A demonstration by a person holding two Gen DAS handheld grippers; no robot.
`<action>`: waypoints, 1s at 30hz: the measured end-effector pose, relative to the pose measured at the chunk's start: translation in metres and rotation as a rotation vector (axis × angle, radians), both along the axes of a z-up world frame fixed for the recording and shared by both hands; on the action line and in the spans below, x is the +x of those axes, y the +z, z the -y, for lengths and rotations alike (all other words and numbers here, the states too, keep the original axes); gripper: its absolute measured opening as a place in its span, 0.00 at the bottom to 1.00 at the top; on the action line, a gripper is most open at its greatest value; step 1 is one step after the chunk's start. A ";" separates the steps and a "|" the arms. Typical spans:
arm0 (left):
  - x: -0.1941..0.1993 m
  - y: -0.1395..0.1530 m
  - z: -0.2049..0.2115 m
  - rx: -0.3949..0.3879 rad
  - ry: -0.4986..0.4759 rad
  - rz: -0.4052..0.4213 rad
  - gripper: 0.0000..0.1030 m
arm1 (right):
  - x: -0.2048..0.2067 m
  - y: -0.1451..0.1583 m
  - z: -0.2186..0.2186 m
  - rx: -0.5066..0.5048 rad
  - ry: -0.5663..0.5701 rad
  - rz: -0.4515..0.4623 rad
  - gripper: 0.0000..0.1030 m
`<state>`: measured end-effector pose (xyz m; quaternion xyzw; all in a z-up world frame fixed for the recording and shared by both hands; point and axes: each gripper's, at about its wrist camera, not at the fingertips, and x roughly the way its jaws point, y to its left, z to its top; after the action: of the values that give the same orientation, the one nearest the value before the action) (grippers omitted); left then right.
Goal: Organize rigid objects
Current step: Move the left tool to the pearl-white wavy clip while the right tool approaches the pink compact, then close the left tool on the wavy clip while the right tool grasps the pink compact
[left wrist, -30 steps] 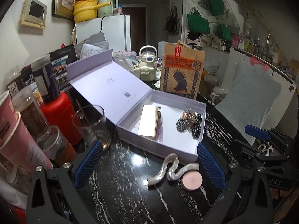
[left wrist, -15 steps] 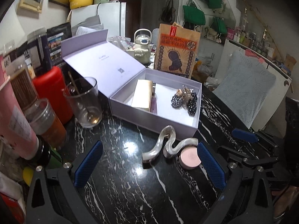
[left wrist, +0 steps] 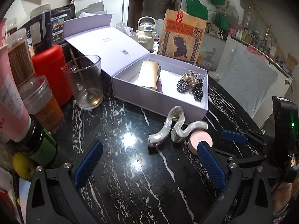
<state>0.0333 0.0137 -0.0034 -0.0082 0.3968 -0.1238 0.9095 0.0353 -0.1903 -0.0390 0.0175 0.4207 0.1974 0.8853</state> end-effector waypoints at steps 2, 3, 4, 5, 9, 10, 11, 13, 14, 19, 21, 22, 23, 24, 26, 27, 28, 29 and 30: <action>0.000 -0.004 0.000 0.001 0.002 -0.006 1.00 | 0.002 -0.004 -0.002 -0.013 -0.005 0.001 0.73; 0.000 -0.006 0.000 0.000 0.001 -0.011 1.00 | 0.003 -0.005 -0.003 -0.018 -0.008 -0.001 0.73; 0.001 -0.009 0.000 -0.002 -0.001 -0.017 1.00 | 0.004 -0.007 -0.004 -0.020 -0.009 -0.004 0.73; 0.001 -0.011 0.000 -0.004 -0.004 -0.021 1.00 | 0.006 -0.009 -0.004 -0.023 -0.008 -0.010 0.73; 0.006 -0.018 0.001 0.003 -0.006 -0.040 1.00 | 0.012 -0.015 -0.008 -0.036 0.001 -0.023 0.73; 0.007 -0.019 0.001 -0.002 -0.009 -0.041 1.00 | 0.013 -0.017 -0.009 -0.042 0.003 -0.023 0.73; 0.009 -0.020 0.001 -0.011 -0.013 -0.045 1.00 | 0.014 -0.019 -0.011 -0.050 0.007 -0.023 0.73; 0.012 -0.022 0.001 -0.026 -0.021 -0.053 1.00 | 0.016 -0.021 -0.011 -0.051 0.012 -0.026 0.68; 0.014 -0.023 0.001 -0.031 -0.024 -0.058 1.00 | 0.017 -0.022 -0.011 -0.050 0.013 -0.024 0.64; 0.023 -0.025 0.007 -0.043 -0.029 -0.061 1.00 | 0.018 -0.021 -0.003 0.013 0.029 -0.048 0.49; 0.025 -0.025 0.011 -0.043 -0.040 -0.059 1.00 | 0.015 -0.020 -0.001 -0.003 0.038 -0.039 0.49; 0.027 -0.025 0.014 -0.043 -0.050 -0.055 1.00 | 0.014 -0.020 0.000 -0.009 0.037 -0.037 0.49; 0.027 -0.024 0.016 -0.044 -0.059 -0.050 1.00 | 0.013 -0.019 0.002 -0.017 0.035 -0.036 0.49; 0.028 -0.024 0.019 -0.044 -0.070 -0.047 1.00 | 0.012 -0.018 0.003 -0.025 0.032 -0.033 0.49; 0.030 -0.024 0.024 -0.048 -0.085 -0.045 1.00 | 0.010 -0.017 0.009 -0.040 0.022 -0.028 0.49; 0.030 -0.024 0.026 -0.050 -0.091 -0.044 1.00 | 0.009 -0.017 0.011 -0.043 0.018 -0.029 0.49; 0.032 -0.025 0.029 -0.048 -0.100 -0.047 1.00 | 0.009 -0.017 0.014 -0.043 0.014 -0.031 0.49; 0.033 -0.026 0.031 -0.045 -0.107 -0.051 1.00 | 0.008 -0.017 0.018 -0.038 0.008 -0.039 0.49; 0.034 -0.027 0.033 -0.044 -0.115 -0.055 1.00 | 0.007 -0.017 0.021 -0.033 0.005 -0.045 0.49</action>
<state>0.0675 -0.0197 -0.0307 -0.0090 0.4186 -0.1841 0.8892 0.0424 -0.2109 -0.0559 0.0062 0.4436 0.1922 0.8753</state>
